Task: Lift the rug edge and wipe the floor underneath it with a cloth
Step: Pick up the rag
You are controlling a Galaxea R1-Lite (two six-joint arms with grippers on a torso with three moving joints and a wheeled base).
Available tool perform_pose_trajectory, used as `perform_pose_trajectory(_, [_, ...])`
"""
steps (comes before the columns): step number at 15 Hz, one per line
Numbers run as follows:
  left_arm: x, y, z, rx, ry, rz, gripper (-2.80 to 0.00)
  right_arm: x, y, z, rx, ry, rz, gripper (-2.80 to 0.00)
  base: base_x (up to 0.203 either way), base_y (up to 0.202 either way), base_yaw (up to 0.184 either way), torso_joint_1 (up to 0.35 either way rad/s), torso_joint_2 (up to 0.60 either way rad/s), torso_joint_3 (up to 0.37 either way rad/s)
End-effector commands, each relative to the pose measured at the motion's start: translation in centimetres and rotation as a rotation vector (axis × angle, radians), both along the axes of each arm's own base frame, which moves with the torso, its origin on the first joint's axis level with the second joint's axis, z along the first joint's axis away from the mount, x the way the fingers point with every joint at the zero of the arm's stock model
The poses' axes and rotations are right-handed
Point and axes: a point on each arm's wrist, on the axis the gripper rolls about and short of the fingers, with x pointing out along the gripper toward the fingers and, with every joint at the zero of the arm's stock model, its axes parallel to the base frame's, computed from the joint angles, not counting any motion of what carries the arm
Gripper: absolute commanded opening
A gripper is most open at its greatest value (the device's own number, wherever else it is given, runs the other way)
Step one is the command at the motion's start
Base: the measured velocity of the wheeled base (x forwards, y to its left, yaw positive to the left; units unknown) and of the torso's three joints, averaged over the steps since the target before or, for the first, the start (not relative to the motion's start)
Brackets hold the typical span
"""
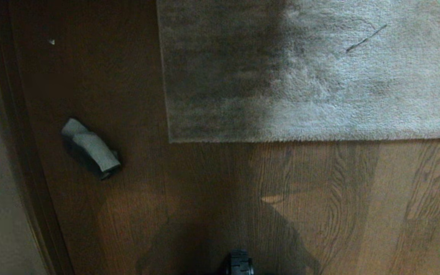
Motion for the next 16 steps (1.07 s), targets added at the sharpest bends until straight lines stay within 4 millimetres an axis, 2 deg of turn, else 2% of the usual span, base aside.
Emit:
perform_pose_trajectory(1, [0.0,0.0,0.0,0.000,0.000,0.000,-2.80,0.0,0.0,0.0,0.000,0.000,0.000,-2.80,0.000,0.000,0.000,0.000,0.00,0.000])
perform_pose_trajectory(7, [-0.6,0.1,2.4,0.000,-0.047,0.043,-2.80,0.0,0.0,0.0,-0.001,0.000,0.000,-2.80,0.000,0.000,0.000,0.000,0.00,0.000])
perform_pose_trajectory(16, [2.9,0.1,5.6,0.055,0.205,0.037,-2.80,0.0,0.0,0.0,0.000,0.000,0.000,-2.80,0.000,0.000,0.000,0.000,0.00,0.000])
